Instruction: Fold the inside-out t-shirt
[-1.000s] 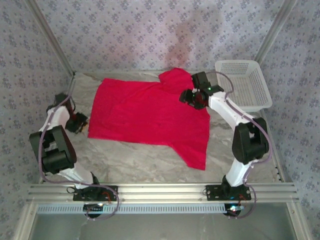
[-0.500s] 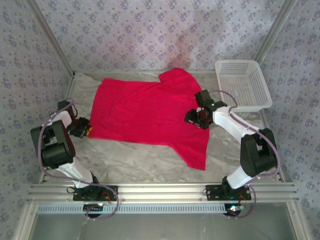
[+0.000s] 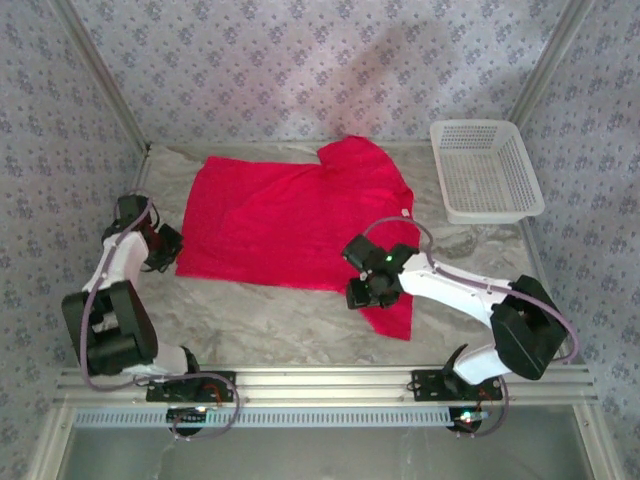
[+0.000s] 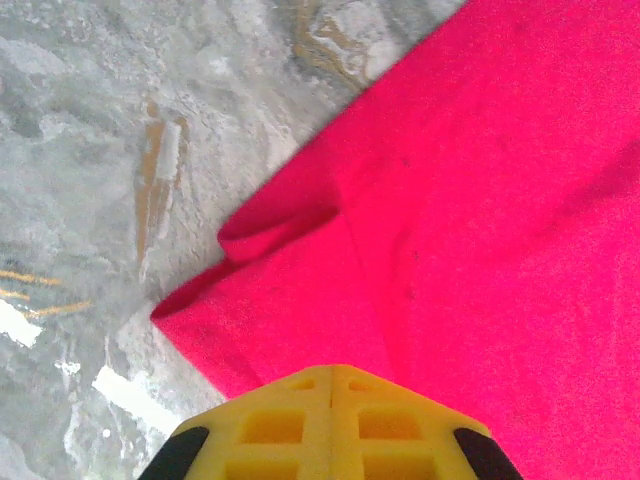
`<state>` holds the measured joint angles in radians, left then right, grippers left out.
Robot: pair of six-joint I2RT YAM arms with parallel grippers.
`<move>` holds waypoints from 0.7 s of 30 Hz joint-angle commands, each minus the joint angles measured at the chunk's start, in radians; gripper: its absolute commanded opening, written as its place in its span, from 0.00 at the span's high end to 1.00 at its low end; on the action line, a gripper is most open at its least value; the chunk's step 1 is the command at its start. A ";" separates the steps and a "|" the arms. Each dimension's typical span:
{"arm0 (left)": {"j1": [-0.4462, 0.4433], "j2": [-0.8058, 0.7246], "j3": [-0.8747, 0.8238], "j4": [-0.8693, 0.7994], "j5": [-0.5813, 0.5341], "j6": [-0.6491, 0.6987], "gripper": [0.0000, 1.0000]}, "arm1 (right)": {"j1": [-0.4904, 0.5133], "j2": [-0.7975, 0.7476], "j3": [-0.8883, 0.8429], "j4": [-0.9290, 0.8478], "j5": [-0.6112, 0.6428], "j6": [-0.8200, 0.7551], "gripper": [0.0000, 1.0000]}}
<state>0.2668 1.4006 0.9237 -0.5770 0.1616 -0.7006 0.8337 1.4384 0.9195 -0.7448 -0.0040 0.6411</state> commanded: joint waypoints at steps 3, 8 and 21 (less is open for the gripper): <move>0.001 -0.029 -0.085 -0.036 -0.042 -0.002 1.00 | 0.034 0.059 -0.034 -0.011 0.124 -0.004 0.47; 0.001 -0.018 -0.115 -0.003 -0.018 0.006 1.00 | 0.038 0.151 -0.042 0.046 0.124 -0.003 0.58; 0.002 0.168 -0.082 0.080 0.007 0.015 0.73 | -0.085 0.022 0.008 -0.082 -0.217 -0.135 1.00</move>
<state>0.2672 1.5543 0.8116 -0.5217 0.1452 -0.6907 0.8062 1.5105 0.9154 -0.7723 -0.0673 0.5758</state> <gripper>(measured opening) 0.273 0.067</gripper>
